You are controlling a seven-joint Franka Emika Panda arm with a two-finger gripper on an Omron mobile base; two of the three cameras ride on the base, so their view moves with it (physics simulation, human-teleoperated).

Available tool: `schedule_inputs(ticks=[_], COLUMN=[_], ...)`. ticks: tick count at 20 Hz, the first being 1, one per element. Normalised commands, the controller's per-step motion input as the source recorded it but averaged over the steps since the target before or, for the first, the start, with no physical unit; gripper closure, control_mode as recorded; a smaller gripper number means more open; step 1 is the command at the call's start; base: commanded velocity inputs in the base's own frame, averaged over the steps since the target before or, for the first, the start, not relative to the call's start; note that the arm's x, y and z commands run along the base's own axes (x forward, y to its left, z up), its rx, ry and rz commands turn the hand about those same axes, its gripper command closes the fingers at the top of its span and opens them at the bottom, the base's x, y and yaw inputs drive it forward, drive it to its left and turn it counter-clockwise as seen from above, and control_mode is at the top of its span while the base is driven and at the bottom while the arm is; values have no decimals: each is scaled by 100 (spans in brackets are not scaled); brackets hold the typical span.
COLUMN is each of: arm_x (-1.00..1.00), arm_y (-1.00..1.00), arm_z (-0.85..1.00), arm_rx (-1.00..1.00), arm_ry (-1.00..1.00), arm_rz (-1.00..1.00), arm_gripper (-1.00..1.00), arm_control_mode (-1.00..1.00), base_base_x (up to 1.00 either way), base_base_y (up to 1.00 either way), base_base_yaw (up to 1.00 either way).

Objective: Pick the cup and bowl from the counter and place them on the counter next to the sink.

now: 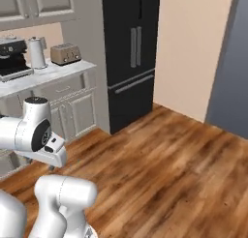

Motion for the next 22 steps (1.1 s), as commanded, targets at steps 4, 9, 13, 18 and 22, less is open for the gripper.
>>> schedule_inputs(ticks=[4,9,13,18,22], arm_x=[0,0,0,0,0], arm_y=[0,0,0,0,0], arm_z=[0,0,0,0,0], arm_rx=[0,0,0,0,0], arm_ry=[0,0,0,0,0], arm_rz=[0,0,0,0,0], arm_gripper=[-100,-100,-100,-100,-100], arm_control_mode=[100,100,100,100,100], base_base_x=[15,35,47,72,100], base_base_y=[0,0,-3,36,92], base_base_yaw=[89,88,88,32,-1])
